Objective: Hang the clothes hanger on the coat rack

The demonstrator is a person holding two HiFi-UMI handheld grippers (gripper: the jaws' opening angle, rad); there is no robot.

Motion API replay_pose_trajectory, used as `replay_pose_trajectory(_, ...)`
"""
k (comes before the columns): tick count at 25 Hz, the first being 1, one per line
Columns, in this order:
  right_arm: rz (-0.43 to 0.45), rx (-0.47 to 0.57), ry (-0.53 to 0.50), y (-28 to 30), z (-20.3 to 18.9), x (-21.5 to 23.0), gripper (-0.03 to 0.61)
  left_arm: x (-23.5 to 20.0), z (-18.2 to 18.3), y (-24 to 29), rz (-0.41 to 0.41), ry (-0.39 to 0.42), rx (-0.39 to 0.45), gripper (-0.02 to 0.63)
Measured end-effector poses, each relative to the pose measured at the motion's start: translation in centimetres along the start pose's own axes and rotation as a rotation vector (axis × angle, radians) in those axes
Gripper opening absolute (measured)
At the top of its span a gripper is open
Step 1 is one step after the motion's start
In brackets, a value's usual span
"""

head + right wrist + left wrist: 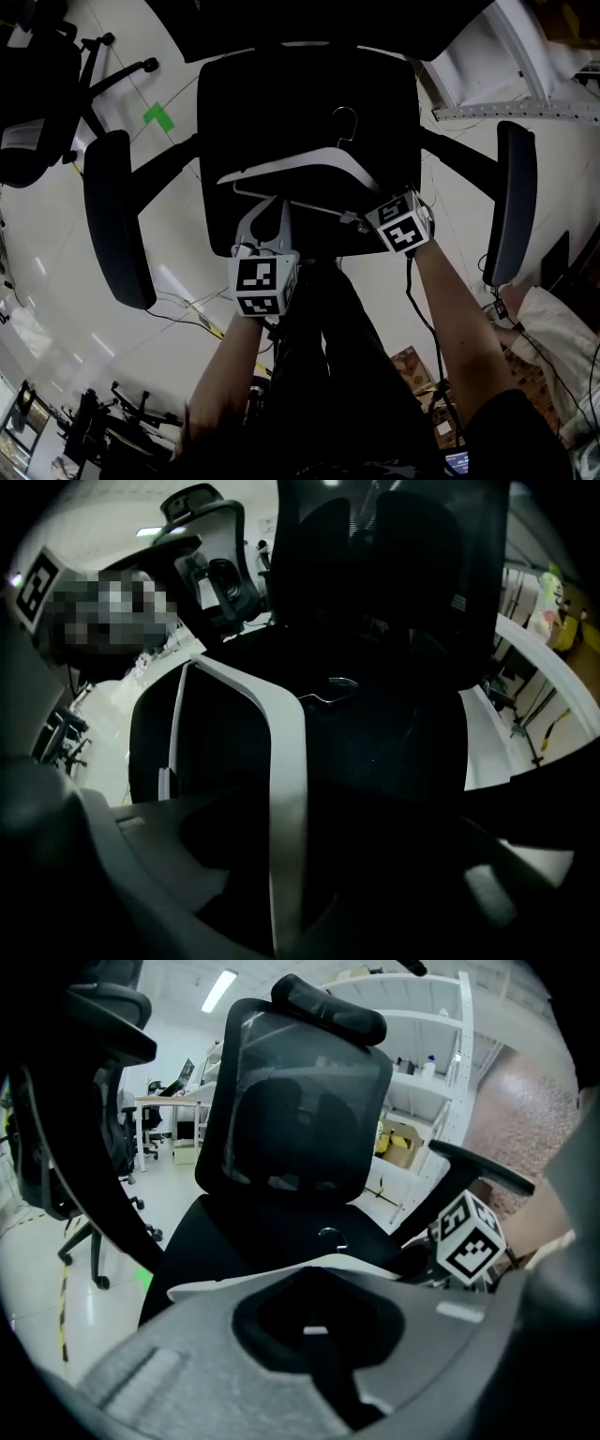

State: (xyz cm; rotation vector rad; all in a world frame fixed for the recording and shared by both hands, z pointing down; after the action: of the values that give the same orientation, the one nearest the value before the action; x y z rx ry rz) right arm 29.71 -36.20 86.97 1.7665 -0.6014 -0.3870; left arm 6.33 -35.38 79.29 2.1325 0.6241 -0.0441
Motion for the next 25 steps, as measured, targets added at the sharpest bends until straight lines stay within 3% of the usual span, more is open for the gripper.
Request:
replay_pose_trajectory(7,-0.095,-0.057,-0.047,0.1,0.3,-1.1,0.22,-0.4,0.2,0.1,0.015,-0.02,0.005,0.005)
replay_pose_trajectory(14,-0.082,-0.073,-0.044,0.3,0.6,-1.5,0.131,-0.4,0.3,-0.1,0.02,-0.024,0.009,0.005)
replay_pose_trajectory(19,-0.073,-0.09,-0.009,0.0,0.7,-1.3,0.123,-0.6,0.0,-0.7,0.025,-0.029,0.01,0.005)
replay_pose_trajectory(25,-0.102,-0.031,-0.003,-1.9,0.8,-2.1,0.123,-1.1,0.4,-2.5,0.026,-0.028,0.037,0.005)
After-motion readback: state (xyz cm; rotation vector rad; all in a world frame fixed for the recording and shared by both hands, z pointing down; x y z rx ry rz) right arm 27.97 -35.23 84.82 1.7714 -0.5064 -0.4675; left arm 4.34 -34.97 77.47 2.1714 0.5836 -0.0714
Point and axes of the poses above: the fingertips, and each gripper's own axes: y forward along the fingers, x to its right, z out of its top, the point moved 9 cm from there along -y, backward along the fingers, and after that the axes turned 9 degrees about -x, right-handed, at the moved point
